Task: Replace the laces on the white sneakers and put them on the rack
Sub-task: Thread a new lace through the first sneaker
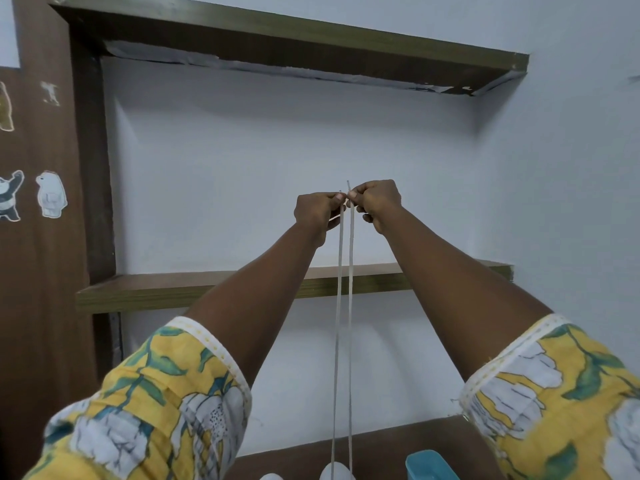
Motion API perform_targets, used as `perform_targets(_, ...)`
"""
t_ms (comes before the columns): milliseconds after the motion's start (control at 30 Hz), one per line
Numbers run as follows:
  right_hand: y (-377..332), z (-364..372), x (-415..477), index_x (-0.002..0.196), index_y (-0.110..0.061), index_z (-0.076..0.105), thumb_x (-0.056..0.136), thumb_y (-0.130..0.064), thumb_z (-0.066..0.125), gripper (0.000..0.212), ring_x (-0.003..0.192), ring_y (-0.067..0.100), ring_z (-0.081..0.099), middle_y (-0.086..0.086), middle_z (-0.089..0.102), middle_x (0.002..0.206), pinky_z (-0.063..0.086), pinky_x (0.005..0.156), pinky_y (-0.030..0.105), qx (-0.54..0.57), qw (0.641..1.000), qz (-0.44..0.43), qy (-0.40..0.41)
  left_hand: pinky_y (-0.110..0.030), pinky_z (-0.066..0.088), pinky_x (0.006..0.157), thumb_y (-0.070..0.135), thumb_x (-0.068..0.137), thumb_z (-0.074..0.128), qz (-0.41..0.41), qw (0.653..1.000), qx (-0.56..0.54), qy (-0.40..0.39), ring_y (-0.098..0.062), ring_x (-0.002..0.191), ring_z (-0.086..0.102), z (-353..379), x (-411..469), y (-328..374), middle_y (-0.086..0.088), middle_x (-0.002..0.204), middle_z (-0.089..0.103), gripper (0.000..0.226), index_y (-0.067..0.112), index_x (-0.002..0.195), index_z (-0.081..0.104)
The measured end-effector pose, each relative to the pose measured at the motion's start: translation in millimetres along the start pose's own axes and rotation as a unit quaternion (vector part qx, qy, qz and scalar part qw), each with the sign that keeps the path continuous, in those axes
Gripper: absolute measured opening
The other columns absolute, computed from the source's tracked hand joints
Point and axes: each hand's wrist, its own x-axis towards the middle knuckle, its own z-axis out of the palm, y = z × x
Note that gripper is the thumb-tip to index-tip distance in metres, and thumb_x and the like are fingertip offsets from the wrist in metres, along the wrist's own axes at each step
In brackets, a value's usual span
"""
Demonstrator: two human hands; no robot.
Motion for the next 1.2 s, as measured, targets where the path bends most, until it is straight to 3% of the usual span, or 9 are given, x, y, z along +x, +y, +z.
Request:
perform_targets(200,-13,-2,0,0.063,-0.018,0.059,0.085,-0.004,0.065,0.027,0.059,0.007,0.046,-0.002,0.058,0.070,0.036,0.050,0.020,-0.024,0.999,-0.020,-0.009,-0.025,0.055,0.064,0.004,0.089,0.062,-0.003,1.000,-0.007,-0.002,-0.017,0.070,0.067,3,-4,-1,-0.009,0.080,0.069,0.014,-0.001,0.100,0.069)
perform_targets(433,-12,0,1,0.076,-0.013,0.068,0.086,-0.005,0.065,0.013,0.075,0.015,0.050,0.003,0.062,0.083,0.039,0.053,0.023,0.014,0.999,0.031,0.002,-0.025,0.057,0.068,0.004,0.089,0.062,0.001,1.000,-0.010,-0.009,-0.018,0.071,0.066,3,-8,0,-0.009,0.077,0.068,0.010,0.000,0.094,0.068)
perform_targets(733,-8,7,1,0.081,-0.006,0.070,0.085,-0.003,0.064,0.008,0.069,0.017,0.059,0.009,0.066,0.086,0.046,0.055,0.024,0.016,0.999,0.030,0.012,-0.023,0.056,0.070,0.004,0.088,0.064,0.021,0.998,0.020,0.046,-0.019,0.075,0.064,3,-8,-4,-0.010,0.085,0.067,0.016,0.000,0.102,0.069)
perform_targets(867,0,11,2,0.095,0.003,0.070,0.081,-0.004,0.065,0.017,0.076,0.025,0.069,0.016,0.071,0.089,0.057,0.072,0.035,-0.052,0.997,0.025,0.049,-0.017,0.053,0.070,0.008,0.086,0.066,0.031,0.995,0.019,0.090,-0.013,0.070,0.061,4,-7,-10,-0.007,0.090,0.068,0.020,0.004,0.106,0.070)
perform_targets(1067,15,9,-5,0.093,0.005,0.070,0.084,-0.003,0.065,0.013,0.072,0.021,0.066,0.018,0.071,0.089,0.058,0.075,0.033,-0.049,0.999,0.018,0.000,-0.023,0.055,0.082,0.001,0.084,0.068,0.029,0.998,-0.013,0.057,-0.021,0.088,0.067,1,-5,-13,-0.015,0.102,0.070,0.021,-0.001,0.104,0.070)
perform_targets(1200,17,9,-9,0.077,-0.006,0.067,0.086,-0.007,0.066,0.010,0.069,0.019,0.064,0.014,0.067,0.081,0.056,0.068,0.029,-0.032,0.999,0.001,-0.012,-0.026,0.054,0.088,0.001,0.084,0.067,0.022,0.999,0.001,0.036,-0.022,0.089,0.066,-2,-4,-12,-0.016,0.104,0.069,0.022,-0.001,0.105,0.069)
